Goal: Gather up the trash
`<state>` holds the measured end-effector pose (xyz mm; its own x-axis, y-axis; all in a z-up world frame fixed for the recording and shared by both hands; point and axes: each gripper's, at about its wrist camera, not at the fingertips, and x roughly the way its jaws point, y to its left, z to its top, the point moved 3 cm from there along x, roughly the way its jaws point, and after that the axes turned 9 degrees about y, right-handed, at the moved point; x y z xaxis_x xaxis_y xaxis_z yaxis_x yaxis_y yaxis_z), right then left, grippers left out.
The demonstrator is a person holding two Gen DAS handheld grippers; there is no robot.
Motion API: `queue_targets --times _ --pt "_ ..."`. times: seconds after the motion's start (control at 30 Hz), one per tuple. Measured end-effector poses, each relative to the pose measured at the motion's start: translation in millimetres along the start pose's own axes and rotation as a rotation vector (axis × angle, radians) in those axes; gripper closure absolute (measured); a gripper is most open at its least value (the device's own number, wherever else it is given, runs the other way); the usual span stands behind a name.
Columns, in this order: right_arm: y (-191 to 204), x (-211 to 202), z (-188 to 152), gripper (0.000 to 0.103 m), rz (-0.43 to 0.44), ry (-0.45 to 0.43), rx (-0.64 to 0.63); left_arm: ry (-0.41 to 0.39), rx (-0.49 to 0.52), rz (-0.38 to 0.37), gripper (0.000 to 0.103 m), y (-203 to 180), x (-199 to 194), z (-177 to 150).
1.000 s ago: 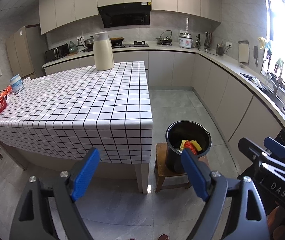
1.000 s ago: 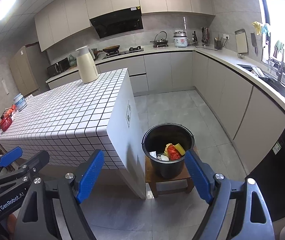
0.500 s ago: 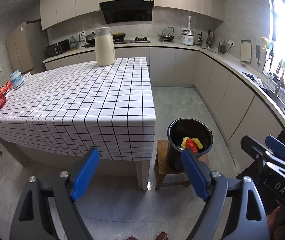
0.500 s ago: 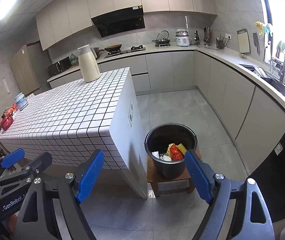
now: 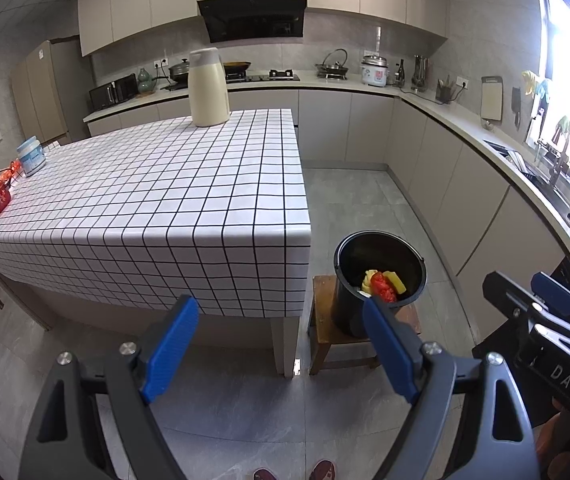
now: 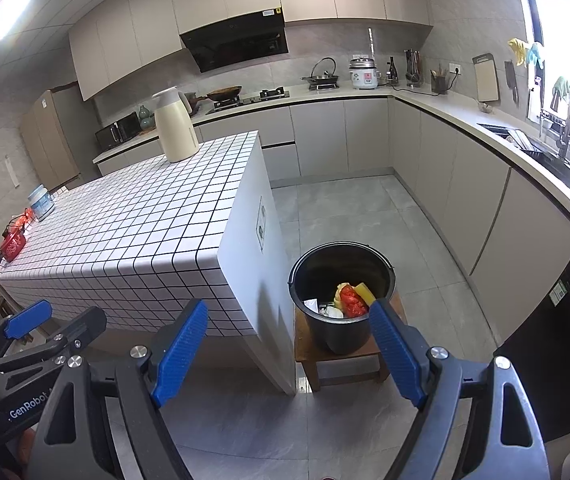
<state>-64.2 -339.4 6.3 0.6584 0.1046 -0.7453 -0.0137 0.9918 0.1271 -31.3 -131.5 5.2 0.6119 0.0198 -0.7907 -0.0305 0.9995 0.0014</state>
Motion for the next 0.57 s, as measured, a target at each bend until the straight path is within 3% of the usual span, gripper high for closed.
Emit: queue_targets --times 0.27,0.43,0.57 --pt "1.5 1.2 -0.4 0.018 0.002 0.006 0.002 0.009 -0.003 -0.026 0.017 -0.7 4.1 -0.7" --pt "0.7 2.3 -1.9 0.018 0.005 0.008 0.010 -0.061 0.005 -0.062 0.017 -0.7 -2.3 -0.3" --pt "-1.5 3.5 -1.7 0.018 -0.001 0.013 0.015 -0.045 0.010 -0.062 0.016 -2.5 -1.8 4.5"
